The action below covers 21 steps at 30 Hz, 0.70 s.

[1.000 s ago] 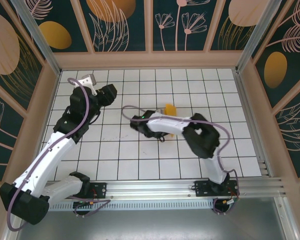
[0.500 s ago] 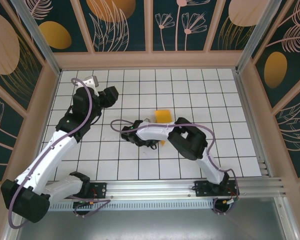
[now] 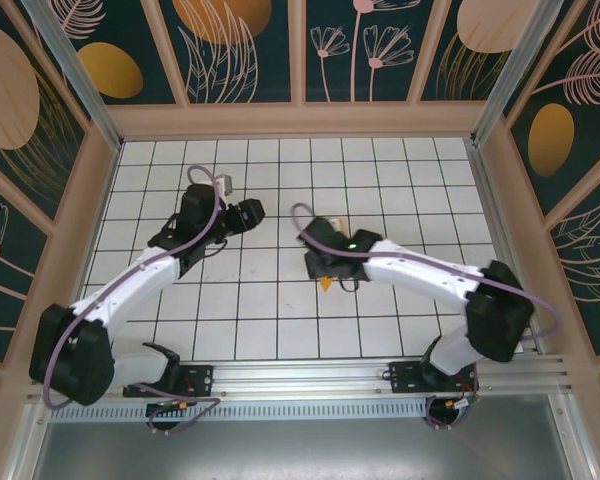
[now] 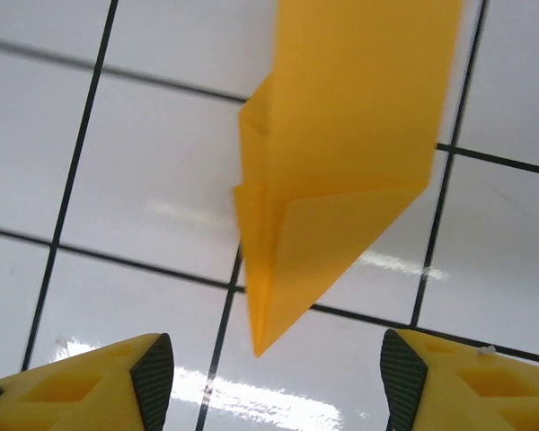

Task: Fold a paper plane with a square sheet of paper (fold left side to right side)
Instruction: Turn over the paper at the center of the table, then fold the wing for the fifth time at the center of the table.

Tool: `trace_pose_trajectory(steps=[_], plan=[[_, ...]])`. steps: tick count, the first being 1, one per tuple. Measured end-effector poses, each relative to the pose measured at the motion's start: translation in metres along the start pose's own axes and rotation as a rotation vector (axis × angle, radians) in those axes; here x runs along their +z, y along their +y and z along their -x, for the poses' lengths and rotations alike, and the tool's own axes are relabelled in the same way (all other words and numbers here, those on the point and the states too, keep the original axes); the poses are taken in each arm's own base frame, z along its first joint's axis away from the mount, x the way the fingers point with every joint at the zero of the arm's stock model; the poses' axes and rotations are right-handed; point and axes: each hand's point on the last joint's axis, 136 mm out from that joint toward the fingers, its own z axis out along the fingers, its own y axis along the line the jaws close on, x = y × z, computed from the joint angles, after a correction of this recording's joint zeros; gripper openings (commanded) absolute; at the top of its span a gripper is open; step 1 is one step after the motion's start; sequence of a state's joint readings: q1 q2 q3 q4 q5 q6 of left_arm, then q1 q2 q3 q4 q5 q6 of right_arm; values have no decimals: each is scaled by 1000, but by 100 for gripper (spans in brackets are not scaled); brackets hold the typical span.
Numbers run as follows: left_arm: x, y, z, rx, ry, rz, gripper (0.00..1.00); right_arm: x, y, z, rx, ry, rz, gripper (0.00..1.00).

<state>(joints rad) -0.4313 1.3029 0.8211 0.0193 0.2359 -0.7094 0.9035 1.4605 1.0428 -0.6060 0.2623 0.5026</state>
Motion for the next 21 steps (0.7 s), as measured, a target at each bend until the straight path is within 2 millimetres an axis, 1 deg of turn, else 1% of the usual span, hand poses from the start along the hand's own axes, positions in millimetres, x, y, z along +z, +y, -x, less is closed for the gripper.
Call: trace_pose_trajectory(steps=[2,5,8,11,13,17,21], plan=[[19,-3,-26,-13,86,-29,64,-3,-24,10,120,-49,61,72],[42,-15,-64,-17,201,-77,65,-7,-54,21,274,-120,144,73],[60,-21,-95,-30,290,-98,67,-8,-75,25,373,-158,201,73],[75,-18,-113,-51,342,-92,67,-5,-93,25,451,-171,229,73],[86,-18,-122,-62,371,-89,67,-3,-100,20,480,-168,241,73],[106,-28,-139,-60,424,-106,65,-2,-105,13,506,-165,271,73],[119,-41,-150,-50,458,-132,64,1,-107,6,529,-152,287,73]])
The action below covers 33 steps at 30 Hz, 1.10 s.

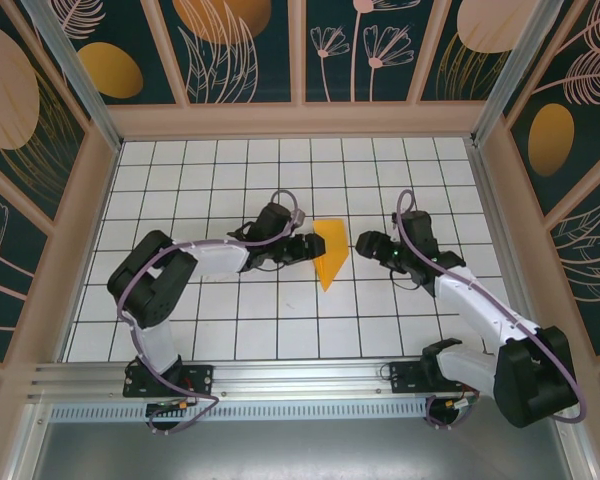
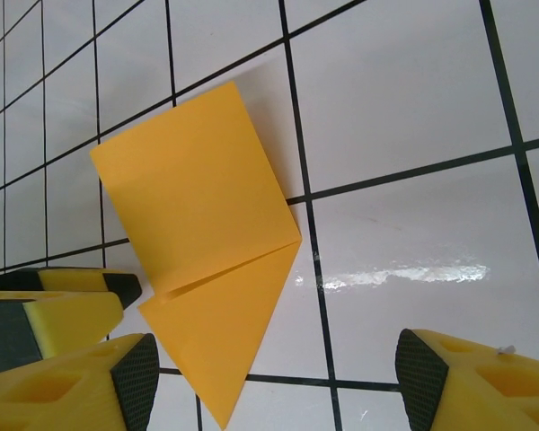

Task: Fold a paper plane with a square sheet of paper (fold left side to right side)
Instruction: Fold the wing for the fifth time at the center of the table.

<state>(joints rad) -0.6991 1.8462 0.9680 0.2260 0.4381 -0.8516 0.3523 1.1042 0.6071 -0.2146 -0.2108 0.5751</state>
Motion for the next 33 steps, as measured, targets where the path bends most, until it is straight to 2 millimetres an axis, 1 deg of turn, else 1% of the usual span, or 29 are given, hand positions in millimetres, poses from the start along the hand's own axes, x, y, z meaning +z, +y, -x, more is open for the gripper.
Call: trace_pose_trajectory(steps=[3,6,11,16,19,22,25,28,31,33], plan=[[10,-3,1,6,10,-6,60,1,-4,-3,14,10,4,73],[17,0,3,-2,15,1,53,1,-4,-4,20,19,12,73],[25,9,-1,-3,35,17,36,0,0,-6,22,29,56,73],[29,8,-5,12,59,-9,19,1,8,-8,6,43,136,74],[32,7,-7,27,70,-37,13,0,12,-9,7,47,189,76],[31,10,-12,34,83,-65,9,0,15,-6,6,41,249,77],[27,21,-18,22,94,-87,8,6,17,-5,11,52,296,78],[22,28,-24,15,106,-123,6,21,14,-8,17,93,322,78],[15,27,-27,24,110,-164,6,39,9,-16,20,162,323,77],[11,23,-29,35,114,-190,6,49,9,-17,12,191,333,76]])
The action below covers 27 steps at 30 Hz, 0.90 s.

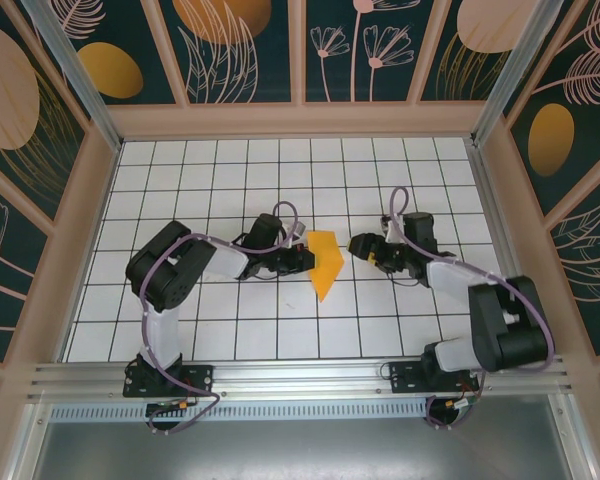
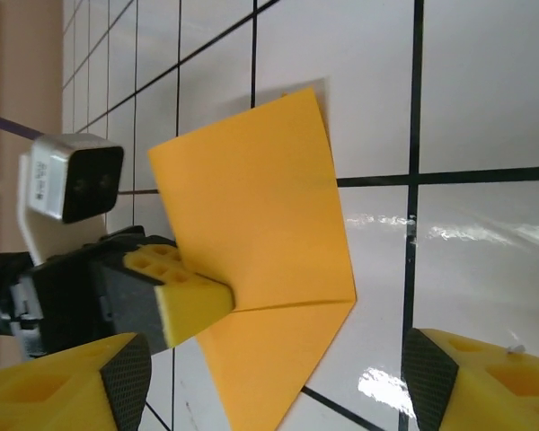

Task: Fold a paper plane with a square sheet of paper (fold left side to right side)
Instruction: Fold the wing for the fifth time at the center of the table.

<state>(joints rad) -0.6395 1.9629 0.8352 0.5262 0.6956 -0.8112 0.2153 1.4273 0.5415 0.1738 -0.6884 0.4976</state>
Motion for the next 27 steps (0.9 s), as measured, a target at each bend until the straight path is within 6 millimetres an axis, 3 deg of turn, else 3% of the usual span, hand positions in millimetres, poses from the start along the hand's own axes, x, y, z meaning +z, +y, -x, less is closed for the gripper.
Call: trace_pose_trajectory(steps=[7,13,27], plan=[[-9,-21,-7,64,17,-83,6,25,4,14,-34,61,80,75],[-14,-28,-10,89,29,-114,6,36,2,10,-30,102,125,72],[-10,-20,-14,77,46,-107,6,47,8,0,-21,153,196,45]])
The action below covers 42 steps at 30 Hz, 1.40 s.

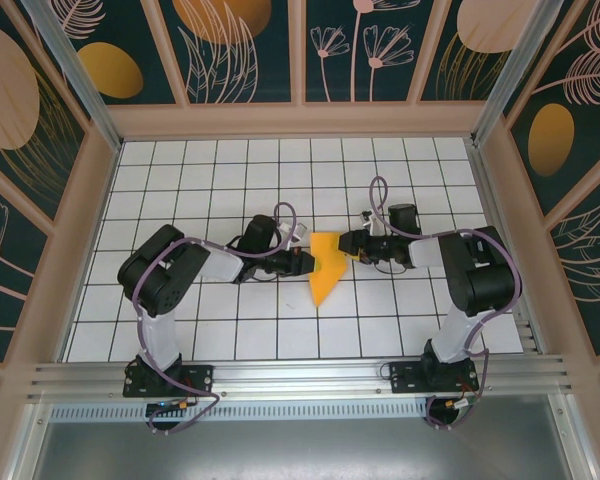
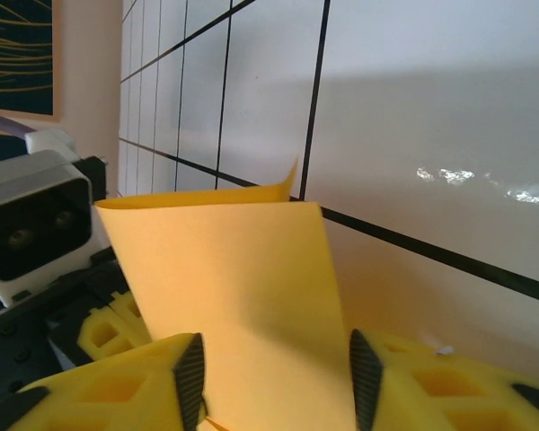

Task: Fold a paper plane with a square sheet of paper (fold left side to right side)
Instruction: Fold the wing for the fifth time at the center of the table.

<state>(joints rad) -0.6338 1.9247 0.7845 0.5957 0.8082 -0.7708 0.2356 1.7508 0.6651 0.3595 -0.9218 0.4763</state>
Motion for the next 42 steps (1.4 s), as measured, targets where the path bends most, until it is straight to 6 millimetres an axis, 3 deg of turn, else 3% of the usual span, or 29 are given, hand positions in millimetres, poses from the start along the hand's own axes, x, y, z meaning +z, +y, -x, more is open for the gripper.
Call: trace_pose_trajectory(steps=[10,13,15,16,19,21,25,31,34,36,39,42], plan=[[3,9,-3,-18,10,12,12,0,-4,-4,10,7,-11,22],[2,11,-2,-19,6,14,22,0,-6,-5,13,9,-21,9],[1,13,-1,-16,2,17,35,0,-8,-7,20,11,-30,4],[0,14,0,-14,-1,22,43,0,-9,-7,21,11,-38,2],[-4,12,3,-8,-1,24,51,-1,-13,-9,34,14,-58,0],[-12,14,8,5,-14,61,57,-2,-14,-9,42,13,-72,0],[-41,15,29,41,-76,179,60,-5,-11,-8,36,3,-83,0],[-88,-25,53,201,-205,315,55,-5,-8,-7,28,-3,-95,0],[-90,-47,43,278,-214,350,54,-3,-8,-11,41,7,-102,0],[-75,-62,25,325,-175,351,54,-2,-8,-13,46,12,-112,0],[-53,-70,-5,368,-107,371,56,-2,-9,-13,51,13,-119,0],[-36,-64,-26,390,-62,424,58,-1,-9,-12,49,11,-121,0]])
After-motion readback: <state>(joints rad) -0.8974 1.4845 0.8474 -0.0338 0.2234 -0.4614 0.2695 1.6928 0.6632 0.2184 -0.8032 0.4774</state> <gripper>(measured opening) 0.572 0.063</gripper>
